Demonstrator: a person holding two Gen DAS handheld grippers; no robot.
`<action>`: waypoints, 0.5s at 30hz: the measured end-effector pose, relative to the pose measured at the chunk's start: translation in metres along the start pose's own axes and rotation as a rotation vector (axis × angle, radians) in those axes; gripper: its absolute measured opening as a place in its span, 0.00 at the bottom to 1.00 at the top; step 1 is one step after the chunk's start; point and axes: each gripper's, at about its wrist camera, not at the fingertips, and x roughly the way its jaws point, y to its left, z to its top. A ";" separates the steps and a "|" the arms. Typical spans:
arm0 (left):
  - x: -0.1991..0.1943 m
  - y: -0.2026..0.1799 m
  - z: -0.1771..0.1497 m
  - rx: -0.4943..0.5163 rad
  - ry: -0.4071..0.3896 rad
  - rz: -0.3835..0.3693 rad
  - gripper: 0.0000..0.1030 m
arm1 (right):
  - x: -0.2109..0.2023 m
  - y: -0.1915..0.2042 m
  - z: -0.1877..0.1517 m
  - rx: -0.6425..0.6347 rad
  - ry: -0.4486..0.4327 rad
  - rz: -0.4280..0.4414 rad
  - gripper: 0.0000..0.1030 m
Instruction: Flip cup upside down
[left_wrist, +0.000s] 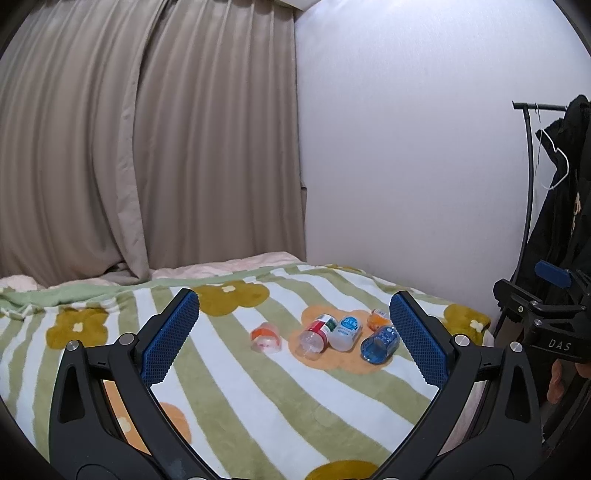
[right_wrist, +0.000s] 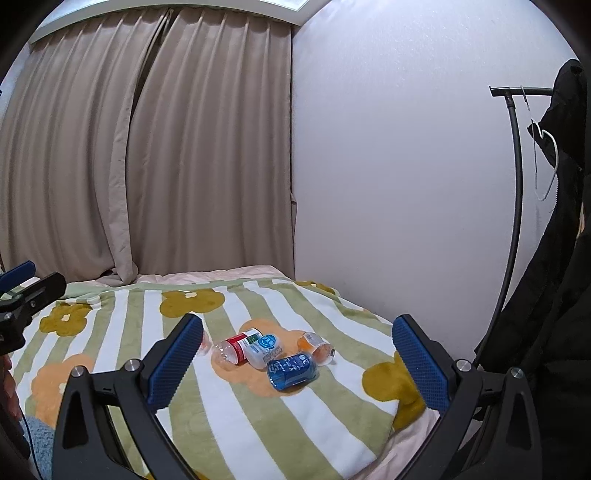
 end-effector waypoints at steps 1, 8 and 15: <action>0.000 0.000 0.000 0.003 0.001 0.001 1.00 | 0.000 0.001 0.000 -0.003 0.001 0.001 0.99; -0.002 -0.001 -0.001 0.008 0.007 -0.003 1.00 | -0.003 0.006 0.001 -0.004 0.001 0.003 0.99; -0.003 -0.001 0.000 0.017 0.022 -0.010 1.00 | -0.003 0.006 0.002 -0.008 0.001 -0.001 0.99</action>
